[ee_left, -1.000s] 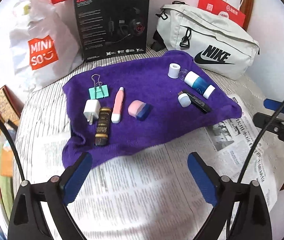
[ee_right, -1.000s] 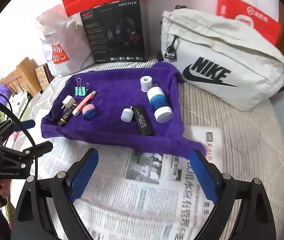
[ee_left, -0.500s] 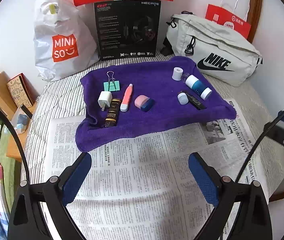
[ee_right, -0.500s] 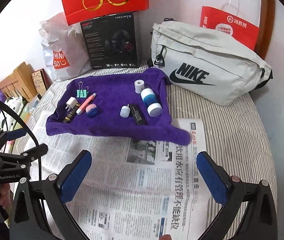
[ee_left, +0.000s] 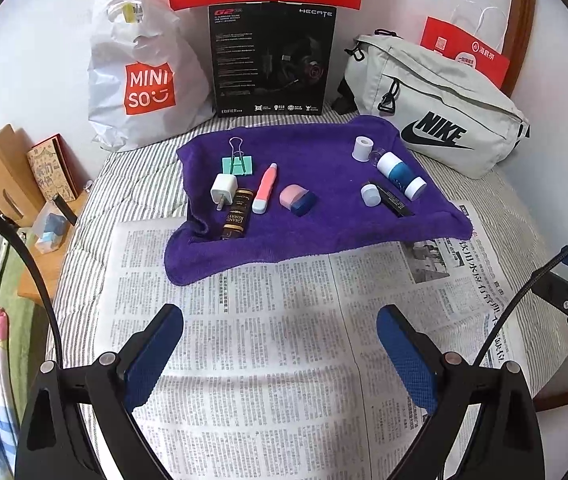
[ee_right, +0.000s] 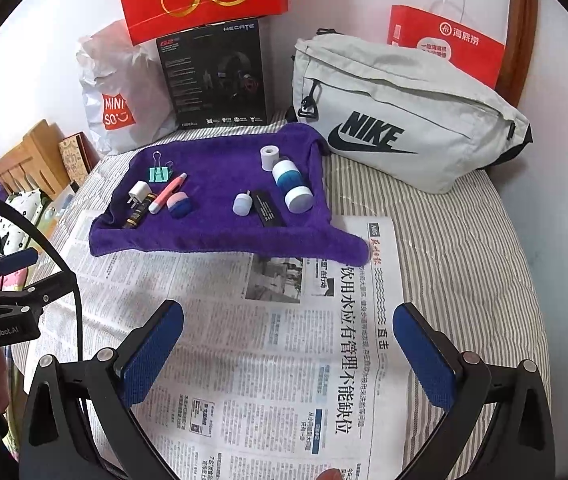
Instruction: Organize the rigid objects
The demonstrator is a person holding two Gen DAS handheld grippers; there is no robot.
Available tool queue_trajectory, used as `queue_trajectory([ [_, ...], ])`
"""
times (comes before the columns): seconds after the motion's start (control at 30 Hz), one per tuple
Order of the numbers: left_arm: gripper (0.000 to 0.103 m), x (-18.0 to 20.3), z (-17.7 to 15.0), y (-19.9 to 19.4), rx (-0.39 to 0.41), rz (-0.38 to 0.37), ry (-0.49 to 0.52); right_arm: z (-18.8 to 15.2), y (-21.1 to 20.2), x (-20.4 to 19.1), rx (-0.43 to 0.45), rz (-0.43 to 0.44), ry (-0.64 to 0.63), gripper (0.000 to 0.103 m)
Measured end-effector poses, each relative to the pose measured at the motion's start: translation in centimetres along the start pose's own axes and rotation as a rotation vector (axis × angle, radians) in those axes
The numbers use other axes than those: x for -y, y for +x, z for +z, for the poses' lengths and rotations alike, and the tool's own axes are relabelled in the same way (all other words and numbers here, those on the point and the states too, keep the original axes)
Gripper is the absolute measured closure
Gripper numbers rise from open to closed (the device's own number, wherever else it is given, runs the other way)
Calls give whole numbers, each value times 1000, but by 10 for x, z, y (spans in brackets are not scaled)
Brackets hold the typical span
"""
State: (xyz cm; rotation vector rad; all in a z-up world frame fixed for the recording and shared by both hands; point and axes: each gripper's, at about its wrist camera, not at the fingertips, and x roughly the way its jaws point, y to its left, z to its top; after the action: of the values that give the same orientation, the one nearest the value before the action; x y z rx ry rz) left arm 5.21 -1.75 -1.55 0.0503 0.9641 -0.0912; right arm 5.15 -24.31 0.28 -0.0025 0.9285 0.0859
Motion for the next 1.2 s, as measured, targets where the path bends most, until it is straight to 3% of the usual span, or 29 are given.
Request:
queue_trajectory([
  [1.2,5,1,-1,-1,-29,15,18,-6,-9,-2,4,-21,0,0],
])
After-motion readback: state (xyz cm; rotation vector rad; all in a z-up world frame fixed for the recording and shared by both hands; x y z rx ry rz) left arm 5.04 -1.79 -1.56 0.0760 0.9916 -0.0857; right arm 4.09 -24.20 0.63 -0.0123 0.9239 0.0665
